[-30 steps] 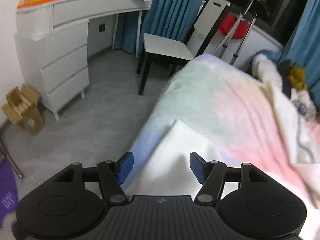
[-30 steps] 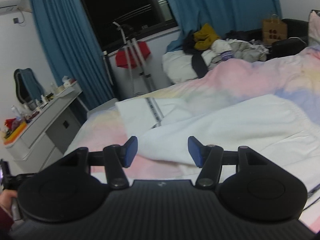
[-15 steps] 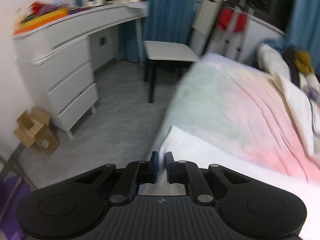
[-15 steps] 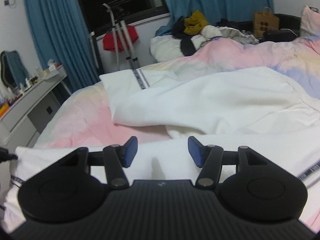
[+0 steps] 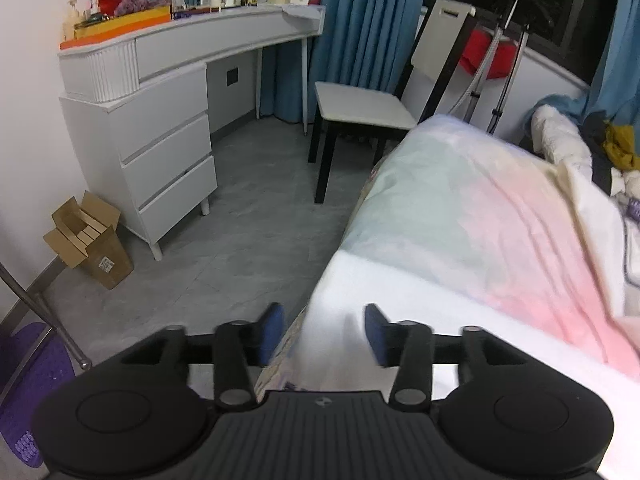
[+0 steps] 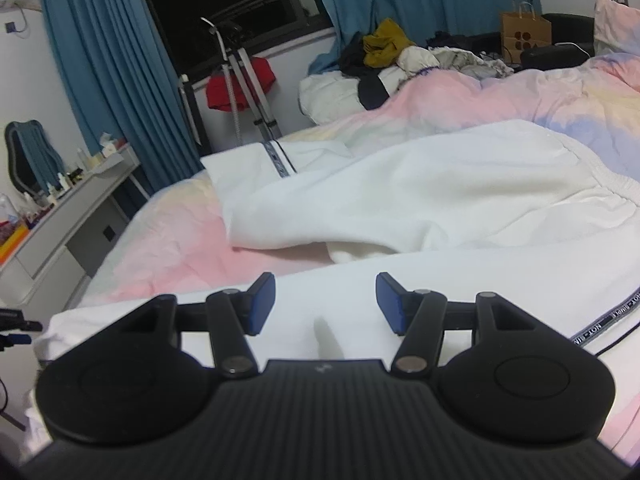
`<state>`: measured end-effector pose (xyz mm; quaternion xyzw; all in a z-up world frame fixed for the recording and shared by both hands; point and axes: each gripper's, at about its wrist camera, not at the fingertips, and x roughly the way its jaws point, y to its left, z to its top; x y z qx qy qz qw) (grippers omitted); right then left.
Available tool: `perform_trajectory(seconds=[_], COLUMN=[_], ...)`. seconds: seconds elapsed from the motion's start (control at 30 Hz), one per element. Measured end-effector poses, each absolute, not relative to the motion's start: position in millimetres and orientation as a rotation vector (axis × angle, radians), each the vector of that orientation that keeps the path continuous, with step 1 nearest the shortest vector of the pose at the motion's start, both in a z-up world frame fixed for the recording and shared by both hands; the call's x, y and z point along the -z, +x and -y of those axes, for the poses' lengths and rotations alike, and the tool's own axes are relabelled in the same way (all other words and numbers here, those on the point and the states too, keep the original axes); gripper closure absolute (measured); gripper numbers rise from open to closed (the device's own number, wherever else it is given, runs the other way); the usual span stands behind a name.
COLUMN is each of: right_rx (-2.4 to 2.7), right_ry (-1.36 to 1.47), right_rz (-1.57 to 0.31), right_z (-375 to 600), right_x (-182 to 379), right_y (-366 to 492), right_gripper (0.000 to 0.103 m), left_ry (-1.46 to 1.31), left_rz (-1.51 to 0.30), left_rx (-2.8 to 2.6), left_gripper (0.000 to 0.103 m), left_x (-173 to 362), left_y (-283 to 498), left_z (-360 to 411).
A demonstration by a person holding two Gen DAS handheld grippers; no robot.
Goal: Fold clothes
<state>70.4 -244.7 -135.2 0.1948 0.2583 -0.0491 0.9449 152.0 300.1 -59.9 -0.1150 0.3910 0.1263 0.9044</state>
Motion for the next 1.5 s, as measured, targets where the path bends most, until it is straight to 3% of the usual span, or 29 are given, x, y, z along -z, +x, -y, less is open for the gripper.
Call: perform_trajectory(seconds=[0.27,0.67,1.07,1.13,1.2,1.23,1.5], right_rx=[0.083,0.146,0.207,0.206,0.181,0.159,-0.012], right_ry=[0.431,0.518,0.595,0.581,0.54,0.518,0.341], right_rz=[-0.525,-0.563,-0.551,-0.543,-0.518,-0.503,-0.387], right_z=[248.8,269.0,290.6,291.2,286.1,282.0,249.1], right_x=[139.5,171.3,197.8,200.5,197.2,193.9,167.7], right_y=[74.4,96.6,129.4,134.2,134.6,133.3,122.6], right_gripper=[0.045,0.045,0.044,0.043,0.043,0.043,0.043], left_ry=[-0.395,-0.512,-0.435,-0.402,-0.351,-0.321,-0.33], left_rz=[-0.744,-0.84,-0.837,-0.821,-0.805,-0.794,-0.589], left_rx=[-0.142,0.154,0.226,0.229,0.247,0.262,0.331], left_gripper=[0.042,0.041,0.043,0.063,0.091,0.097,0.1], left_x=[37.6,117.5,170.2,166.2,153.6,145.4,36.4], left_y=[185.4,297.8,383.9,388.2,385.9,380.7,292.6], left_z=[-227.9,-36.5,39.1,44.6,51.2,53.0,13.9])
